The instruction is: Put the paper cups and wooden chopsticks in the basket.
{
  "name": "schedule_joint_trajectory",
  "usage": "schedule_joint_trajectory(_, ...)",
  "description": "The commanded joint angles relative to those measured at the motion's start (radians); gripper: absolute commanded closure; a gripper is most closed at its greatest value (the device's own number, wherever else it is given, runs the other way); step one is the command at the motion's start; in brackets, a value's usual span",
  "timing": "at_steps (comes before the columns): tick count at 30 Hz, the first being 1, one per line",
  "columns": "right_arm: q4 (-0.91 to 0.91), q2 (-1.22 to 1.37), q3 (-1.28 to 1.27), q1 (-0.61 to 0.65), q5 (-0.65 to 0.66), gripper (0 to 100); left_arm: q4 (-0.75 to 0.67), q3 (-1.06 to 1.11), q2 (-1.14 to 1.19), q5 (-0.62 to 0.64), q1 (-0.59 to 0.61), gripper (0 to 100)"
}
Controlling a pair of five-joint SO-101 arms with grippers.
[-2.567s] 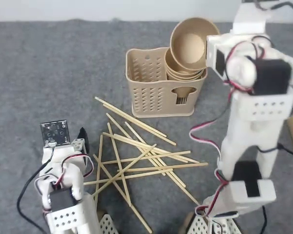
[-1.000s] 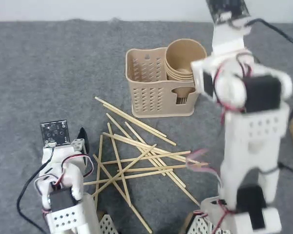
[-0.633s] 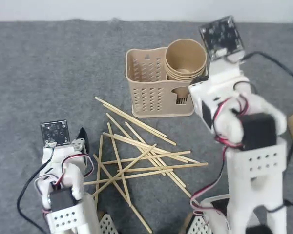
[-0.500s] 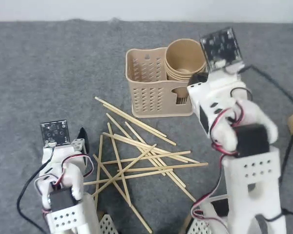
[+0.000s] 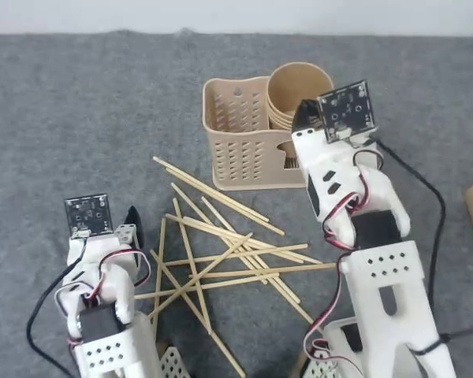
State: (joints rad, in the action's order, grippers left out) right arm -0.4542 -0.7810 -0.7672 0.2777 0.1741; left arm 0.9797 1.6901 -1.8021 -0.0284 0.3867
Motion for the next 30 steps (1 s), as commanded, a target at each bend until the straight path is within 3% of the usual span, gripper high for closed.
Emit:
schedule_joint_trajectory(1,0.074,-0.035,-0.026,-0.005,0.017,99.1,-0.028,-0.004,-0.008,0.005,0.000,81)
schedule_joint_trajectory(15,0.073,-0.050,-0.089,-0.004,0.014,99.1,-0.028,-0.004,-0.006,0.005,0.000,81)
schedule_joint_trajectory(21,0.051,-0.188,0.002,-0.004,0.011,99.0,-0.029,-0.004,-0.006,0.005,0.000,81)
schedule_joint_trajectory(26,-0.213,-0.300,0.178,-0.025,0.009,99.1,-0.029,-0.004,-0.006,0.005,0.000,81)
schedule_joint_trajectory(30,-0.518,-0.317,0.347,-0.143,-0.044,99.0,-0.029,-0.004,-0.006,0.005,0.000,81)
